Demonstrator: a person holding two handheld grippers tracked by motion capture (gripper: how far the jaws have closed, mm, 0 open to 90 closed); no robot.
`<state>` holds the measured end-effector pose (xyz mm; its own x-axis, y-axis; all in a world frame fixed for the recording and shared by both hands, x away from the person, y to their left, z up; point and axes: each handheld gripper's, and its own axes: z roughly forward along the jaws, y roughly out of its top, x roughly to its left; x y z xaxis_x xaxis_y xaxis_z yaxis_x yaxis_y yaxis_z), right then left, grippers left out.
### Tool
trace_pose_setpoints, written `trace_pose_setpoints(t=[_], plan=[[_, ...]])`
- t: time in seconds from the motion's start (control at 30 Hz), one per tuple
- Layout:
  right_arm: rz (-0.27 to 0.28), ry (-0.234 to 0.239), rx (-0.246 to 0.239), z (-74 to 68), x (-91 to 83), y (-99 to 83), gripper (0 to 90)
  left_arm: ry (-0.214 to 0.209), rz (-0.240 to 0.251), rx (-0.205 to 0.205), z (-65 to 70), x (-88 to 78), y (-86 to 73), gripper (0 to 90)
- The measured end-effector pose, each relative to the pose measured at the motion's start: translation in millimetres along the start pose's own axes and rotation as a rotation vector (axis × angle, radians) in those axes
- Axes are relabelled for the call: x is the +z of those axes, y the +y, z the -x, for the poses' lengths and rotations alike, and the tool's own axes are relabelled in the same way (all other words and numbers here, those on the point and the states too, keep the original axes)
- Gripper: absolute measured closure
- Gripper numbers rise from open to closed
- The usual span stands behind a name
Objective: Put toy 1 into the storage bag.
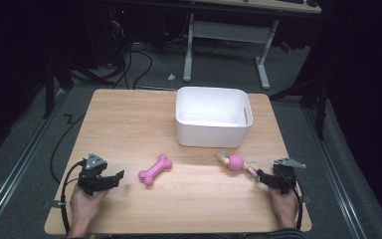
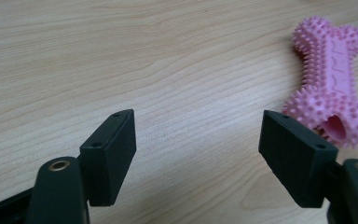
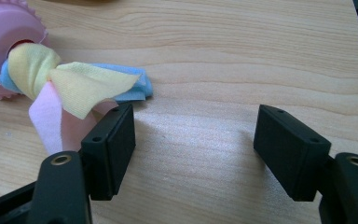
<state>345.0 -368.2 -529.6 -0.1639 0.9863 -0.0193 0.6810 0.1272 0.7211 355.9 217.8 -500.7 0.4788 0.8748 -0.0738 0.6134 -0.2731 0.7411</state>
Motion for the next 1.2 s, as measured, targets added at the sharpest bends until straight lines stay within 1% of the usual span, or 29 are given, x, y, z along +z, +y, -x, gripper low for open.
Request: trace_pose_setpoints(t=[0.03, 0.17, 0.3, 0.37, 0.53, 0.7, 0.83, 1.07, 1.2], plan=[[0.0, 0.0, 0.0, 0.0, 0.0, 0.0, 29.3, -0.002, 0.003, 0.002, 1.0, -1.3, 0.6, 28.1], [0.0, 0.0, 0.0, 0.0, 0.0, 0.0, 29.3, -0.009, 0.013, 0.039, 8.7, -6.5, 6.2, 28.3], [0.0, 0.0, 0.0, 0.0, 0.0, 0.0, 29.3, -0.031, -0.002, 0.077, 19.2, -5.9, 13.5, 28.3], [0.0, 0.0, 0.0, 0.0, 0.0, 0.0, 29.3, -0.048, -0.013, 0.086, 24.0, -4.3, 16.5, 28.7], [0.0, 0.0, 0.0, 0.0, 0.0, 0.0, 29.2, -0.065, -0.028, 0.119, 35.1, -0.8, 23.9, 28.7], [0.0, 0.0, 0.0, 0.0, 0.0, 0.0, 29.2, -0.083, -0.045, 0.154, 46.0, 6.6, 34.5, 28.4], [0.0, 0.0, 0.0, 0.0, 0.0, 0.0, 29.1, -0.094, -0.061, 0.176, 52.3, 13.7, 39.7, 29.4], [-0.001, 0.0, -0.001, 0.0, -0.1, 0.0, 29.0, -0.124, -0.087, 0.194, 58.9, 24.4, 45.8, 32.5], [0.0, 0.0, 0.0, 0.0, 0.0, -0.1, 29.0, -0.144, -0.109, 0.216, 64.7, 32.5, 50.9, 34.2]])
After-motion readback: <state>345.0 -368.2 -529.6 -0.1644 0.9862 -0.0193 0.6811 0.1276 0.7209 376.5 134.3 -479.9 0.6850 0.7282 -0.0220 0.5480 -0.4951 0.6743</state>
